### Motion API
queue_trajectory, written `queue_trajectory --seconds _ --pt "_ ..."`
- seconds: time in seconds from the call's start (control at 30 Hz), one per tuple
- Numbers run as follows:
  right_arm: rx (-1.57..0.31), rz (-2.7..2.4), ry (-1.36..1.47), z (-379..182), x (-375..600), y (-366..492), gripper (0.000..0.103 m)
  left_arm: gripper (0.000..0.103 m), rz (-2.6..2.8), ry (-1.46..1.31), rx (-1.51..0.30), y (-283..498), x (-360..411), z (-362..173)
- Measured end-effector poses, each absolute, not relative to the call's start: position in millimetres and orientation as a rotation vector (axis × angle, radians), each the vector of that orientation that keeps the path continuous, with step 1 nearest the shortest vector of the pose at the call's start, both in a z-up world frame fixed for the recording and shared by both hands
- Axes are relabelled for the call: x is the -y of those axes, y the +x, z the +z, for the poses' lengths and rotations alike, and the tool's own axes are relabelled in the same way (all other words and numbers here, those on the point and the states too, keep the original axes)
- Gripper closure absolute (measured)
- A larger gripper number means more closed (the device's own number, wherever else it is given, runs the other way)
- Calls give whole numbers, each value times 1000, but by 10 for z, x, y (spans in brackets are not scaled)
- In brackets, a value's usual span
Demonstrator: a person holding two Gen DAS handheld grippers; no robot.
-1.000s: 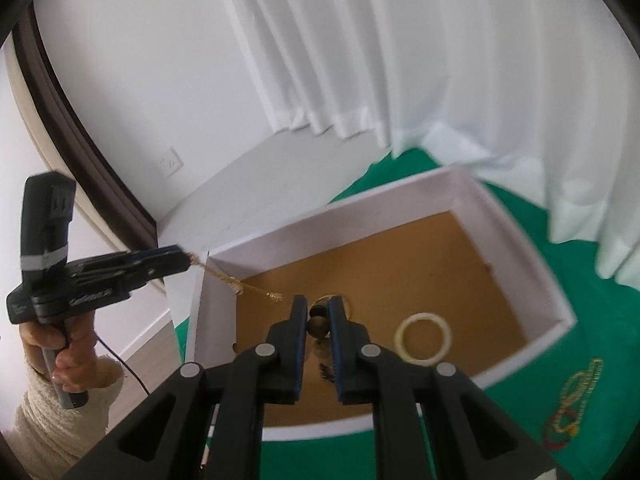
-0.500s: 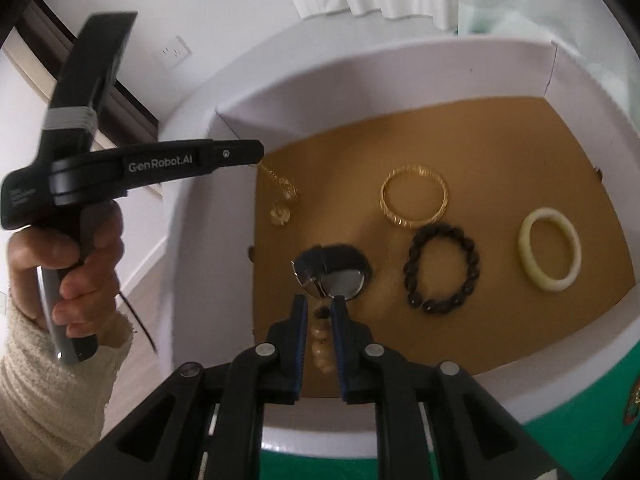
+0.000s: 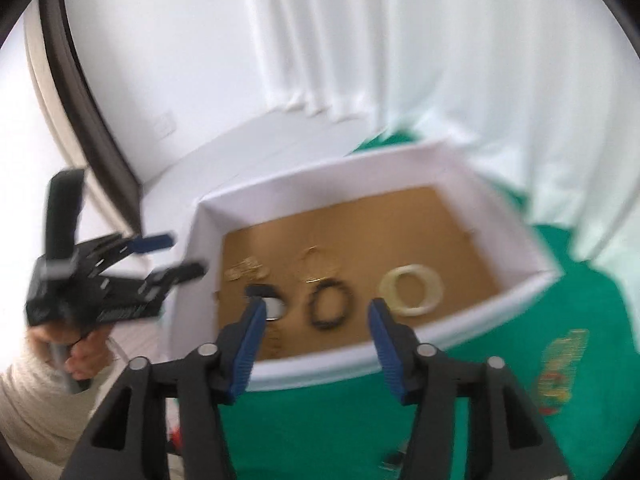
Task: Organize jewelry
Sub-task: 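Open both tools to drop the chain and bracelet into the box, then withdraw both tools from the box back to the remaining jewelry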
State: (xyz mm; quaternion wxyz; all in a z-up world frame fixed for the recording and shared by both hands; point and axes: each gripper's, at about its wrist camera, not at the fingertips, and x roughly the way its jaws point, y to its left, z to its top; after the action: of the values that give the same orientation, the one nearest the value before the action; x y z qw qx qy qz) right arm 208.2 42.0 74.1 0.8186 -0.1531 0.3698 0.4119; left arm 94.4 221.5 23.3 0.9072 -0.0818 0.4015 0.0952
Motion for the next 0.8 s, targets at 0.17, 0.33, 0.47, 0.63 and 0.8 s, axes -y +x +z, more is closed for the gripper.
queue_trajectory --seconds 0.17,0.33,0.47,0.63,0.8 --pt "-716 715 -373 763 370 1966 46 22 5 -156 -849 915 -1364 170" --pt "-783 616 -282 350 1128 1902 46 22 -56 -106 -917 994 -816 -213" --pt "-866 529 -180 -159 1602 1741 46 22 -76 -93 -1003 1098 -603 -602" --pt "-947 441 -88 -725 1924 1482 46 22 -87 -63 -1058 1137 -466 -944" --pt "-963 428 -59 -926 1987 1332 46 22 -128 -40 -1030 1295 -332 -998"
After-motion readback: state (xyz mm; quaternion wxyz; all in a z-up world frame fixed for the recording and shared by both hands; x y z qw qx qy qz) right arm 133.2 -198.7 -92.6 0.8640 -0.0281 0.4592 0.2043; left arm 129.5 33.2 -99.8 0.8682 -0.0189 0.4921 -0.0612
